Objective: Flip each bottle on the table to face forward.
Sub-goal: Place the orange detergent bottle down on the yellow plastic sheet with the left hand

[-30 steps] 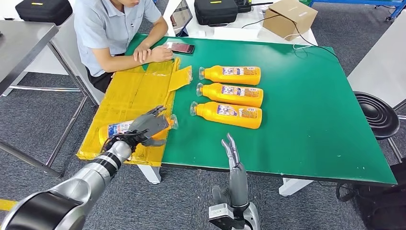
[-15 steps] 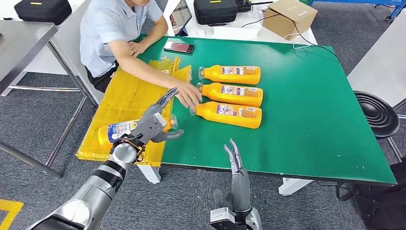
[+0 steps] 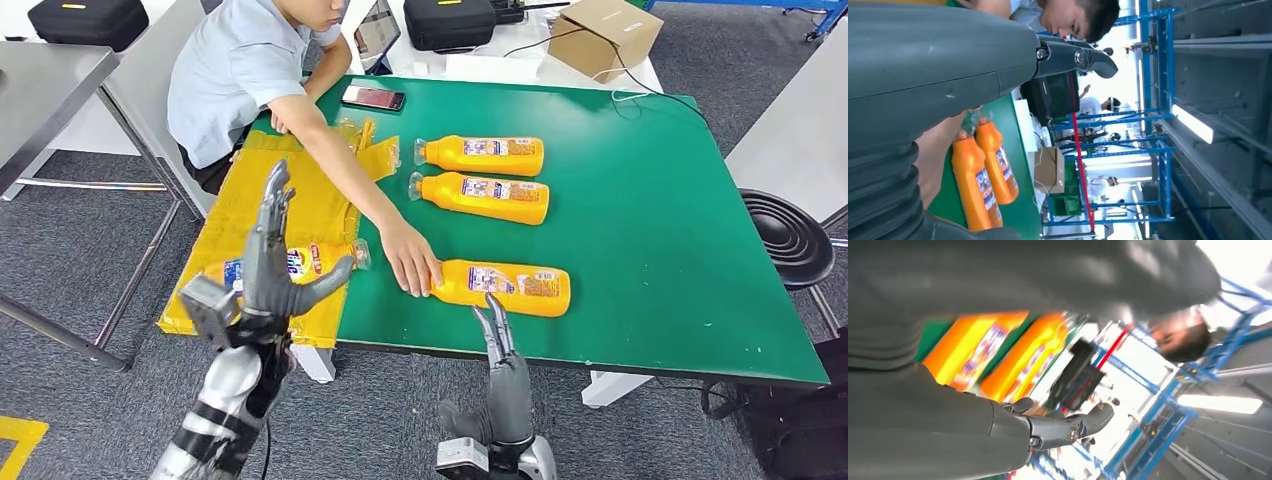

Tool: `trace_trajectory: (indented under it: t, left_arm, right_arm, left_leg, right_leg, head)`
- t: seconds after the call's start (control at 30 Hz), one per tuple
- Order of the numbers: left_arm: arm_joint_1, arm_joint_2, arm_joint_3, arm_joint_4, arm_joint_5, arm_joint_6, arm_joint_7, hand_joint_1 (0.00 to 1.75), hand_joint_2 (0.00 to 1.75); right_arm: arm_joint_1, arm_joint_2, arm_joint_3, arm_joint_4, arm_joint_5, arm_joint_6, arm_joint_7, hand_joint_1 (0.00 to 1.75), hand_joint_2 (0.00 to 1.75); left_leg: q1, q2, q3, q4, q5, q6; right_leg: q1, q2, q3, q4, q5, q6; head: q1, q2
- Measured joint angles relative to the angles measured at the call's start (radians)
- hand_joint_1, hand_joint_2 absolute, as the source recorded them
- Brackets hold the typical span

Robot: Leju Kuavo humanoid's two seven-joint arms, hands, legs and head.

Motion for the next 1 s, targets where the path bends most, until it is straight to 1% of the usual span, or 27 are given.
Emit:
trace_trajectory:
  t: [0.1, 0.2, 0.27, 0.33, 0.47, 0.7, 0.87, 1.0]
  left_arm:
    - [0.081, 0.015, 0.001, -0.079, -0.023, 0.015, -0.017, 0.00, 1.75]
    - [0.126, 0.019, 0.009, -0.137, 0.009, 0.034, -0.013, 0.00, 1.75]
    - [0.139, 0.019, 0.016, -0.165, 0.020, 0.044, -0.008, 0.00, 1.75]
    - [0.148, 0.019, 0.020, -0.185, 0.023, 0.047, -0.005, 0.00, 1.75]
    - [0.156, 0.019, 0.026, -0.208, 0.026, 0.048, -0.003, 0.00, 1.75]
    - [0.162, 0.019, 0.029, -0.220, 0.029, 0.049, -0.003, 0.00, 1.75]
    - [0.163, 0.019, 0.030, -0.220, 0.023, 0.059, -0.001, 0.00, 1.75]
    - [0.162, 0.020, 0.029, -0.220, 0.017, 0.062, 0.000, 0.00, 1.75]
  right_arm:
    - [-0.022, 0.006, -0.158, 0.059, 0.196, 0.000, 0.002, 0.00, 1.75]
    - [-0.072, 0.006, -0.317, 0.114, 0.367, 0.000, 0.034, 0.00, 1.75]
    - [-0.106, 0.006, -0.394, 0.148, 0.427, 0.000, 0.060, 0.00, 1.75]
    - [-0.127, 0.006, -0.444, 0.171, 0.441, 0.000, 0.069, 0.00, 1.75]
    - [-0.149, 0.007, -0.496, 0.200, 0.446, 0.000, 0.072, 0.00, 1.75]
    - [-0.164, 0.009, -0.528, 0.225, 0.449, -0.001, 0.073, 0.00, 1.75]
    - [-0.183, 0.008, -0.539, 0.257, 0.516, -0.001, 0.129, 0.00, 1.75]
    - [-0.224, -0.005, -0.542, 0.318, 0.554, -0.001, 0.141, 0.00, 1.75]
  left_leg:
    - [0.000, -0.002, 0.000, 0.000, 0.000, 0.000]
    - [0.000, -0.002, 0.000, 0.000, 0.001, 0.001]
    - [0.000, -0.003, 0.000, 0.000, 0.001, 0.001]
    - [0.000, -0.004, 0.000, 0.000, 0.002, 0.002]
    - [0.000, -0.004, 0.000, 0.000, 0.002, 0.002]
    - [0.000, -0.004, 0.000, 0.000, 0.001, 0.001]
    - [0.000, -0.004, 0.000, 0.000, 0.001, 0.001]
    - [0.000, -0.003, 0.000, 0.000, 0.002, 0.002]
  right_leg:
    - [0.000, 0.000, 0.000, 0.000, -0.001, 0.001]
    - [0.000, 0.000, 0.001, 0.000, -0.001, 0.002]
    - [-0.001, -0.001, 0.001, 0.000, 0.000, 0.002]
    - [-0.001, -0.001, 0.001, 0.000, 0.000, 0.002]
    - [0.000, -0.001, 0.001, 0.000, 0.000, 0.003]
    - [0.000, -0.001, 0.001, 0.000, -0.001, 0.003]
    - [0.000, -0.001, 0.001, 0.000, -0.001, 0.003]
    - [-0.001, -0.001, 0.001, 0.000, 0.000, 0.003]
  head:
    - [0.000, 0.000]
    - [0.000, 0.000]
    - [0.000, 0.000]
    - [0.000, 0.000]
    - [0.000, 0.000]
    - [0.000, 0.000]
    - [0.000, 0.000]
    - [0.000, 0.000]
